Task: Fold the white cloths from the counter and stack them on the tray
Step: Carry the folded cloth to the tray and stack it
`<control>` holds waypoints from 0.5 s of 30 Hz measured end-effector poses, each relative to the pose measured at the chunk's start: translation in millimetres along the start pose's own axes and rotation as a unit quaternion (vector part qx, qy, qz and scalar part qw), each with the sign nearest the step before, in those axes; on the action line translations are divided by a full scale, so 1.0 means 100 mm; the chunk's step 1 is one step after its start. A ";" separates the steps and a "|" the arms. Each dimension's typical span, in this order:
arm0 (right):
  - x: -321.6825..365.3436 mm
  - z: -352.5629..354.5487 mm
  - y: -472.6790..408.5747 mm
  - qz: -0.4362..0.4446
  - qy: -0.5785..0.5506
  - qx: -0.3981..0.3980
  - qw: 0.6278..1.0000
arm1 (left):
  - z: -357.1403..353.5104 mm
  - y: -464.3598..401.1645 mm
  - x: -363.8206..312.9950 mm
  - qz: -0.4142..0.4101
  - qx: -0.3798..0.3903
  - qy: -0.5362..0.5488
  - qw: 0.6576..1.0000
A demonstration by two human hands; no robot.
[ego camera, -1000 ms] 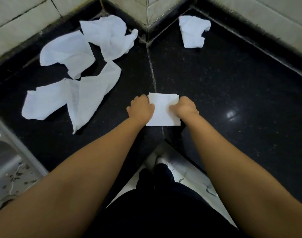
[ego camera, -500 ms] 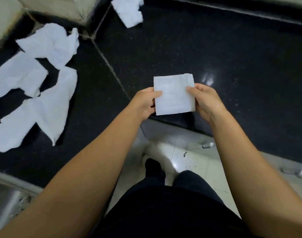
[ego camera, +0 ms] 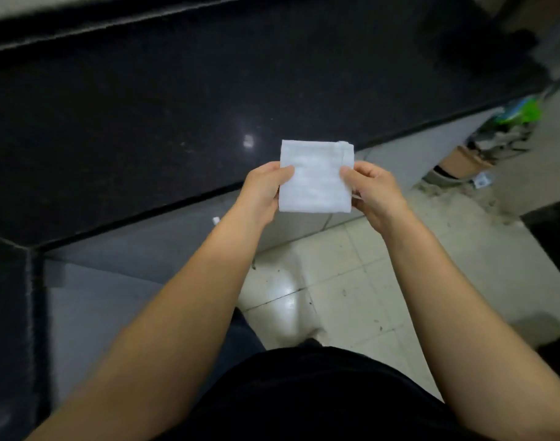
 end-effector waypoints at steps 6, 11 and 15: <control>-0.23 1.76 0.33 -0.004 -0.088 -0.113 0.990 | -1.79 0.04 0.47 0.033 0.112 -0.058 0.991; -0.28 2.88 0.41 0.001 -0.135 -0.200 0.970 | -3.00 -0.03 0.67 0.042 0.185 -0.113 0.975; -0.10 3.60 0.16 0.012 -0.148 -0.243 0.959 | -3.81 -0.32 0.64 0.030 0.220 -0.121 0.967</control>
Point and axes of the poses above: each hand's wrist, its own y-axis away from the middle knuckle, its own z-axis out of the back of the hand, x = y × z, the point moved 10 cm from there along -y, towards the middle knuckle, and after that the axes turned 3 degrees about -z, right-handed, at the moved point
